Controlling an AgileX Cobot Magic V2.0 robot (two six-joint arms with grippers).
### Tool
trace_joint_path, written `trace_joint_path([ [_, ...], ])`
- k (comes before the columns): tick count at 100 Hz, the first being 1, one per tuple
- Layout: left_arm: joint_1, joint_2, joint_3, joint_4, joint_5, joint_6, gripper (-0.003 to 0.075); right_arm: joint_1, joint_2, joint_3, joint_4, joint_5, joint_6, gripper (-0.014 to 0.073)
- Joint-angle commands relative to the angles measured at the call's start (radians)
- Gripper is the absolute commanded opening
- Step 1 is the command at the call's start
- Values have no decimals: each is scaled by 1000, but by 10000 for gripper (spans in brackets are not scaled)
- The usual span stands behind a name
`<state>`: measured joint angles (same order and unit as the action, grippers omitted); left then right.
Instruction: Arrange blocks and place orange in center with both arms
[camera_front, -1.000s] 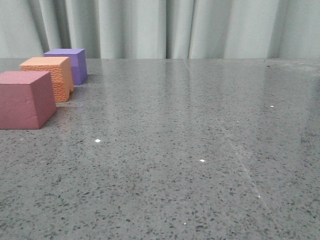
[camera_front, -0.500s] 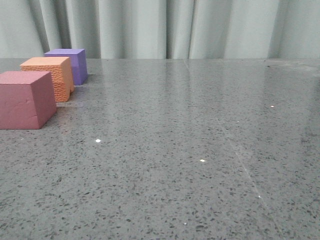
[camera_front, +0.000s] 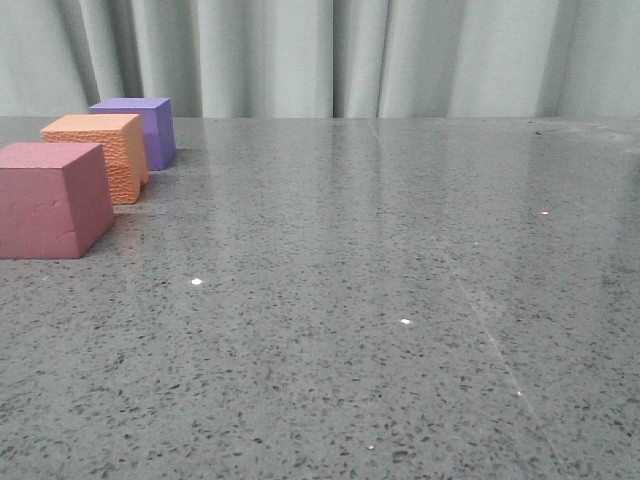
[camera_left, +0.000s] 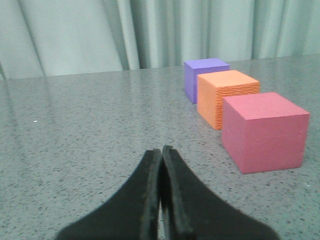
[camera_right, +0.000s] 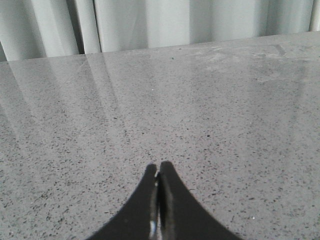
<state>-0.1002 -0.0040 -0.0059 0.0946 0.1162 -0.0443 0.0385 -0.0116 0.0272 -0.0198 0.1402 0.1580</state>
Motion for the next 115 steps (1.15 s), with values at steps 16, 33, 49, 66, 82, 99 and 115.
trace_joint_path([
  [16,40,-33,56,0,-90,2,-19,-6,-24,-14,2,-80,-6,-119],
  [33,46,-33,56,3,-97,2,-19,-6,-24,-14,2,-80,-6,-119],
  [49,46,-33,56,3,-104,2,-19,-6,-24,-14,2,-80,-6,-119],
  [66,46,-33,56,3,-104,2,-19,-6,-24,-14,2,-80,-6,-119],
  [82,46,-33,56,3,-104,2,-19,-6,-24,-14,2,-80,-6,-119],
  [99,46,-33,56,3,-104,2,-19,-6,-24,-14,2,-80,-6,-119],
  [115,46,-33,56,3,-104,2,-19,-6,-24,-14,2,-80,-6,-119],
])
